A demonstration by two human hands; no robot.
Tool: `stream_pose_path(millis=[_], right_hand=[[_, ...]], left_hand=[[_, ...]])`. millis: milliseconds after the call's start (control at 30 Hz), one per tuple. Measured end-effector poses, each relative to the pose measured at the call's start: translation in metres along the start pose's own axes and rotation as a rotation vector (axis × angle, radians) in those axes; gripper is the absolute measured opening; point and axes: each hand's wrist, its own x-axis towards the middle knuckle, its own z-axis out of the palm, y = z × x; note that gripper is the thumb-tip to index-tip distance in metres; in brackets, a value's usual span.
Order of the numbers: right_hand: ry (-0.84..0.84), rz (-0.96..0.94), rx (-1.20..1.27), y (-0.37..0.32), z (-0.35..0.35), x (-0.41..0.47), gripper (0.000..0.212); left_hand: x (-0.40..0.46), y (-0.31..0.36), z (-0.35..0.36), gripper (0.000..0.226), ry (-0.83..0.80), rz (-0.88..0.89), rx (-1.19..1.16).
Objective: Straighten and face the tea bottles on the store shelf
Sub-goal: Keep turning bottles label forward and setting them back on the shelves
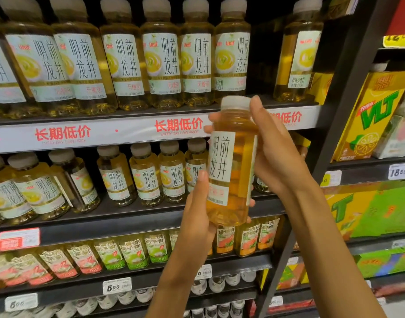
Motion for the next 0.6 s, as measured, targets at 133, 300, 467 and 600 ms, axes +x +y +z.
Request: stream_pose_path(millis=[133,300,467,600], right_hand=[[0.025,0.007,0.001,0.000,0.002,0.002,0.033],[0.138,-0.077,-0.111,0.001,0.007,0.002,0.042],[0.067,-0.026,-0.140,-0.002,0.003,0.007,0.033],[-0.035,0.012,-0.037,-0.003,0.002,0.010,0.040]], left_hand=[[0.006,0.000,-0.002,0.066,0.071,-0.047,0.123],[0.008,-0.005,0.005,0.037,0.139,0.193,0.423],[0.009,-0.004,0.004,0.058,0.153,0.115,0.192],[0.011,0.001,0.002,0.073,-0.012,-0.103,-0.044]])
